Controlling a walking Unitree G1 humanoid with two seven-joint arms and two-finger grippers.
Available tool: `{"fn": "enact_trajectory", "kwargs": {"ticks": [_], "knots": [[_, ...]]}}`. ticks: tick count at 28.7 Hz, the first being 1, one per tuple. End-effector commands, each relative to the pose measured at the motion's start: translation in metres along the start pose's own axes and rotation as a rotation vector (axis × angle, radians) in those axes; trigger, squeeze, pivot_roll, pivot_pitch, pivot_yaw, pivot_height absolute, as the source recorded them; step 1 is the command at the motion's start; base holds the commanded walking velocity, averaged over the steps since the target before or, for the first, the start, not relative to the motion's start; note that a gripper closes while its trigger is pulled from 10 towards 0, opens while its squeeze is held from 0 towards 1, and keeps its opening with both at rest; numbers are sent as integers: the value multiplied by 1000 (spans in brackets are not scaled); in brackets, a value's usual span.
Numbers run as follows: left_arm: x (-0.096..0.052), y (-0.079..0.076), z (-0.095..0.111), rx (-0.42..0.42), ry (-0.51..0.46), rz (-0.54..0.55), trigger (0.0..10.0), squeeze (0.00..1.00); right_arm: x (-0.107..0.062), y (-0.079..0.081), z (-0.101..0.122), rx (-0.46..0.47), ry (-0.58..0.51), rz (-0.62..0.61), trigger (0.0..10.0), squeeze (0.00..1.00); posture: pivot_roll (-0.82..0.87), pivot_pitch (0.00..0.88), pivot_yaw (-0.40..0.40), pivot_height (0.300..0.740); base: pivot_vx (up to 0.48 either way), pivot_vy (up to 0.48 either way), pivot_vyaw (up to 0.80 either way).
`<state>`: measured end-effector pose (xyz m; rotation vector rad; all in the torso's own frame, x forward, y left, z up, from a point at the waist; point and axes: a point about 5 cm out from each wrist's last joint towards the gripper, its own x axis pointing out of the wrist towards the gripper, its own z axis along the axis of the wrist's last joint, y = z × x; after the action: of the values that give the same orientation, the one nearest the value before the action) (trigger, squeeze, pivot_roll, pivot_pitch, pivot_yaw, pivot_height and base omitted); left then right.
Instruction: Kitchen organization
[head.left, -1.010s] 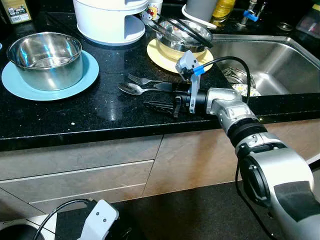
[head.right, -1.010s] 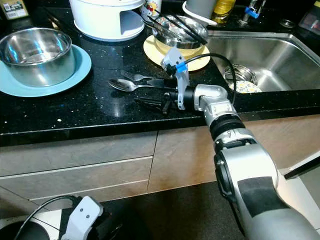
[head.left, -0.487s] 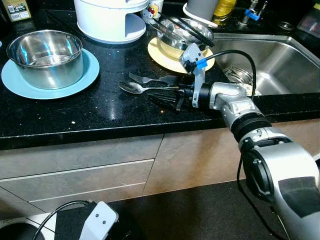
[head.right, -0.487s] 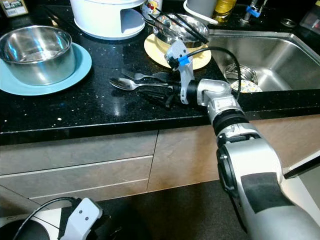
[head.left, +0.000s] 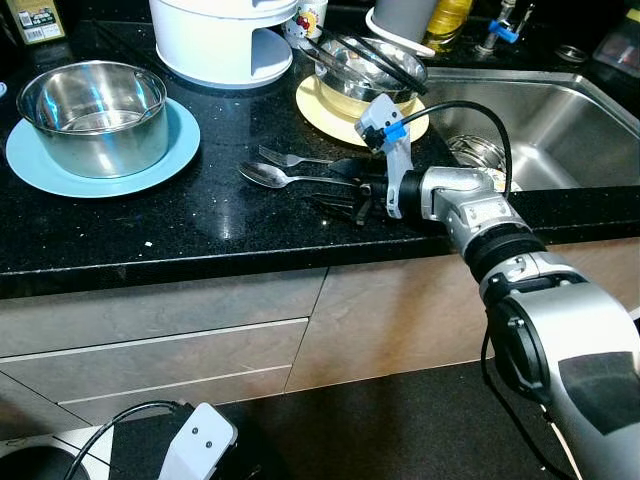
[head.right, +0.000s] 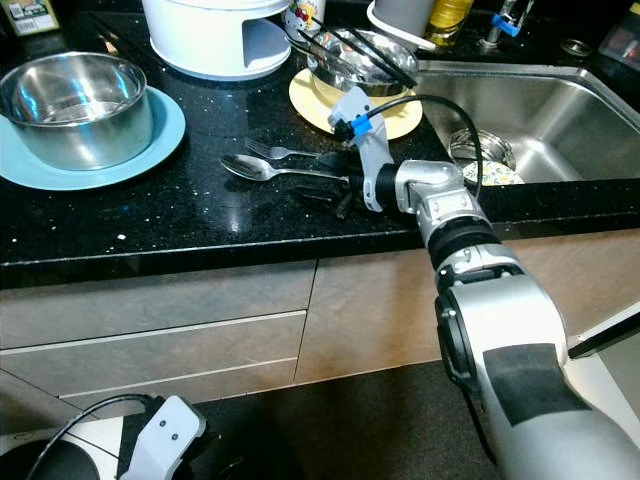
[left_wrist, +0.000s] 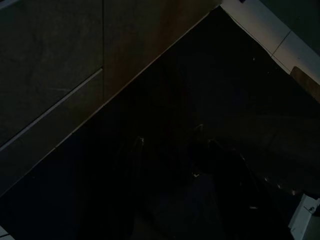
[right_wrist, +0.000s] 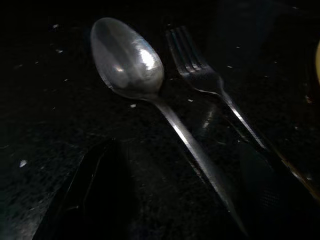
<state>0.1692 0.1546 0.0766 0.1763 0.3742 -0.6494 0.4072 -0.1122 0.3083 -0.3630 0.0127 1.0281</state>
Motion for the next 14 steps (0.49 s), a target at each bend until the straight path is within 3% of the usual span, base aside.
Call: {"fn": "enact_trajectory", "kwargs": {"ticks": [1, 7, 8, 9, 10, 11, 12, 14], "knots": [[-2, -6, -2, -14, 17, -38, 10000, 0, -2, 4, -21, 31, 119, 47, 10000, 0, 92, 271, -145, 740, 0, 0, 0], [-1, -7, -2, -17, 19, -50, 10000, 0, -5, 7, -22, 16, 175, 135, 10000, 0, 89, 267, -143, 740, 0, 0, 0], [-1, -7, -2, -15, 19, -54, 10000, 0, -6, 7, -23, 4, 198, 148, 6549, 0, 87, 267, -141, 740, 0, 0, 0], [0, -7, -2, -15, 19, -56, 10000, 0, -6, 7, -25, -3, 214, 154, 4980, 0, 87, 265, -141, 740, 0, 0, 0], [0, -7, -2, -16, 19, -58, 10000, 0, -7, 7, -26, -5, 227, 159, 4431, 0, 86, 265, -140, 740, 0, 0, 0], [0, -7, -2, -16, 19, -60, 10000, 0, -7, 7, -26, -2, 231, 163, 1882, 0, 86, 267, -139, 740, 0, 0, 0], [1, -7, -2, -15, 20, -62, 10000, 0, -7, 8, -26, 1, 232, 166, 0, 0, 86, 266, -139, 740, 0, 0, 0], [1, -7, -2, -14, 22, -67, 10000, 0, -9, 7, -27, 13, 239, 172, 0, 0, 85, 267, -137, 740, 0, 0, 0]]}}
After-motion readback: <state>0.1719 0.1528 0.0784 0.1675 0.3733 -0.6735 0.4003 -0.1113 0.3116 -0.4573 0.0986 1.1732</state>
